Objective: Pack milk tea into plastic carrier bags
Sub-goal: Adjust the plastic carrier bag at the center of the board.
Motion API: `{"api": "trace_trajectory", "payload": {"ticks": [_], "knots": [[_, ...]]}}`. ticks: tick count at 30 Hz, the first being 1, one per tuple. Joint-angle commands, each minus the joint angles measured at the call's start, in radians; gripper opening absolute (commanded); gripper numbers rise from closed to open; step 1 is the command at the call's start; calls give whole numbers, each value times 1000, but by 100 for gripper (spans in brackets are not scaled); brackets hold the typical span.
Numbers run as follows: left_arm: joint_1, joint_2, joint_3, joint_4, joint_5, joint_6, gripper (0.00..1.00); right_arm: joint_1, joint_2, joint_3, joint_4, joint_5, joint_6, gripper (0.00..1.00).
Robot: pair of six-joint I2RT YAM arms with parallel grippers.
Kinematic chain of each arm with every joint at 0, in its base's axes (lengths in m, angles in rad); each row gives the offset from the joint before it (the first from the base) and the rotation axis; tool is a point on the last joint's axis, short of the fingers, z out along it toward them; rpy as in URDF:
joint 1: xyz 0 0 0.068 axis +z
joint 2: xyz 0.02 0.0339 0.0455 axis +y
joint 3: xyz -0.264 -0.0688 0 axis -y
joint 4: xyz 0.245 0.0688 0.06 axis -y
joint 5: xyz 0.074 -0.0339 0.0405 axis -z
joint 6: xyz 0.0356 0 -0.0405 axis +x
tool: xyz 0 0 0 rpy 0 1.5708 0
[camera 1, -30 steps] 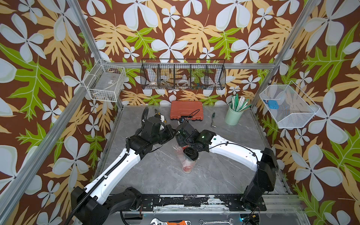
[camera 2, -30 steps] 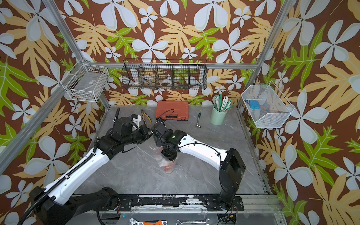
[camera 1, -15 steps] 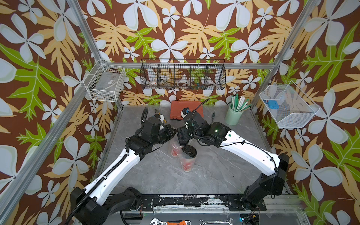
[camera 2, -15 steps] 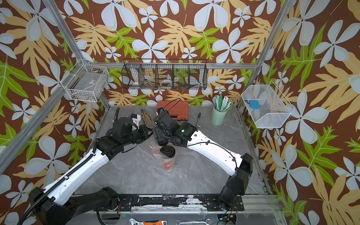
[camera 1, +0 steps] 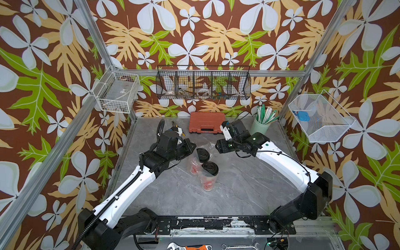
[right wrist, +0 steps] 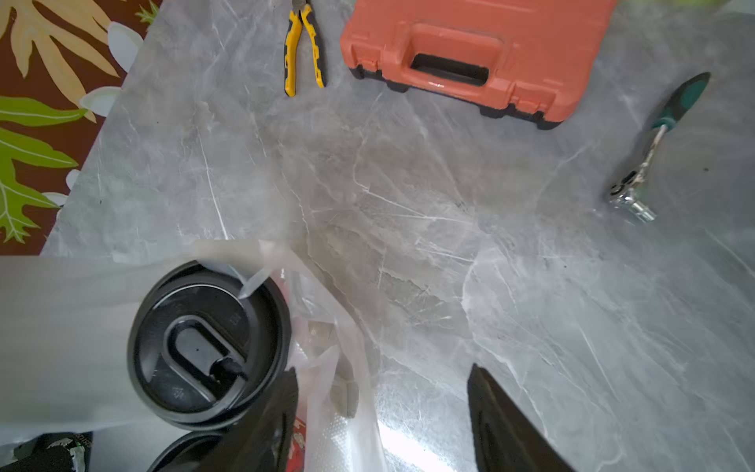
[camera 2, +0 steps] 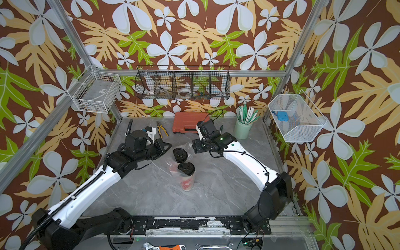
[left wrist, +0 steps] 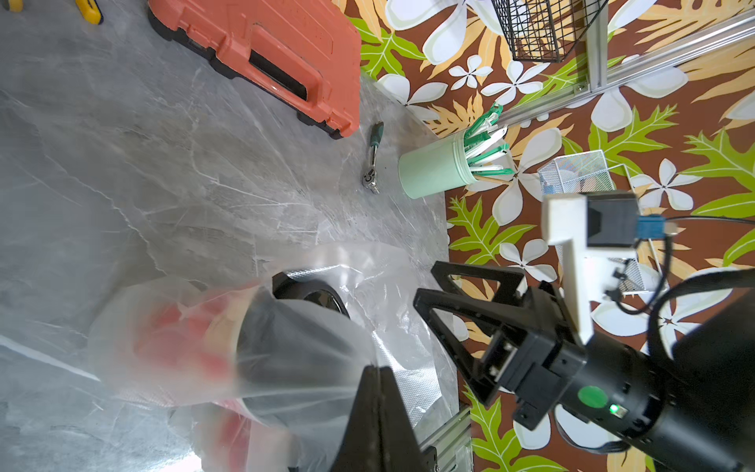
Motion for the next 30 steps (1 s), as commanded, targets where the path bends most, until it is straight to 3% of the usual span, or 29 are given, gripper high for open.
{"api": "trace_trajectory", "payload": {"ticks": [1, 4, 10, 20, 24, 30], "knots": [[0, -6, 1, 5, 2, 6, 0, -7, 26, -12, 25, -69, -27, 60], [0, -9, 3, 2, -1, 7, 0, -7, 45, -18, 29, -85, -29, 49], [0, 0, 24, -5, -16, 14, 0, -7, -21, 18, -14, -60, 9, 0], [5, 87, 139, -48, -17, 55, 0, 46, -108, 90, -101, -90, 64, 0], [16, 125, 170, -78, -11, 91, 0, 53, -117, 72, -124, 32, 72, 2], [30, 169, 181, -116, -10, 167, 0, 4, -150, -27, -33, -13, 62, 51]]}}
